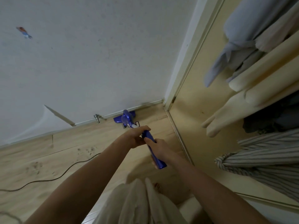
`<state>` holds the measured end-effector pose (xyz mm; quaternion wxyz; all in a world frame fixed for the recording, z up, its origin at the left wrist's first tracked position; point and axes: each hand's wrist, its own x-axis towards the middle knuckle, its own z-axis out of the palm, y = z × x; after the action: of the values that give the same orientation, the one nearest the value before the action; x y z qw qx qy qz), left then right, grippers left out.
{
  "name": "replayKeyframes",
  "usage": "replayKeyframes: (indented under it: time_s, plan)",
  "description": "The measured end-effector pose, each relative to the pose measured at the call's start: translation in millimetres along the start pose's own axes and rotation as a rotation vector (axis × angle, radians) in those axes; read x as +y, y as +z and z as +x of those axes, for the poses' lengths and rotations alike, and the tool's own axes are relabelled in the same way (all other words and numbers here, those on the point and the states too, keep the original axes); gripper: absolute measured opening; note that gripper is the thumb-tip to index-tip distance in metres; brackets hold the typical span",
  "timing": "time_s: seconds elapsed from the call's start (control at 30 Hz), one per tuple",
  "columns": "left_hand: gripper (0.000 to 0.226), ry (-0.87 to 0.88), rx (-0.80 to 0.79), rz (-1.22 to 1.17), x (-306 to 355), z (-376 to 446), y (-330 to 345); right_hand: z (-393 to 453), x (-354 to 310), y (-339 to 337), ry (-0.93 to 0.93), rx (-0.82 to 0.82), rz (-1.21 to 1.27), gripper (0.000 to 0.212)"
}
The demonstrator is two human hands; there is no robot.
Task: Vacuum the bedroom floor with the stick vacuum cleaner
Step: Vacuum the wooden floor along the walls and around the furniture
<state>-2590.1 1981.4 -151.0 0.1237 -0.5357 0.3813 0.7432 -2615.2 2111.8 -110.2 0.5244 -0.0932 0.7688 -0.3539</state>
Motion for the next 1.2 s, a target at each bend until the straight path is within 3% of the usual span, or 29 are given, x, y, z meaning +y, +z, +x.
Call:
replayKeyframes:
  time_s: [0.13, 0.23, 0.43, 0.63, 0.77, 1.0, 1.2]
  plan:
    - [0.027, -0.005, -0.031, -0.035, 4.6, -1.5, -25.8, 4.3, -11.2, 28.3, 0.022, -0.018, 0.121, 0.037]
    - [0.032, 0.003, -0.044, -0.048, 5.9, -4.8, -41.9, 5.3, -15.3, 53.4, 0.032, 0.014, 0.151, 0.037]
    - [0.032, 0.005, -0.051, -0.102, -0.8, -7.3, -58.4, 5.0, -19.4, 61.7, 0.01, 0.037, -0.02, 0.04]
    - [0.048, 0.09, -0.002, -0.072, -19.0, -0.9, -0.3, -12.7, 9.6, 11.1, -0.039, 0.161, -0.268, 0.036]
    - [0.053, 0.097, -0.011, -0.071, -25.6, -4.2, 40.8, -31.4, 19.9, -22.1, -0.023, 0.187, -0.286, 0.039]
    - [0.068, 0.053, -0.111, 0.14, -46.3, -11.8, 107.5, -73.3, 53.4, -70.3, 0.081, 0.262, -0.198, 0.035]
    - [0.042, 0.023, -0.134, 0.234, -39.2, -8.8, 141.7, -64.0, 70.4, -91.8, 0.116, 0.363, -0.118, 0.039]
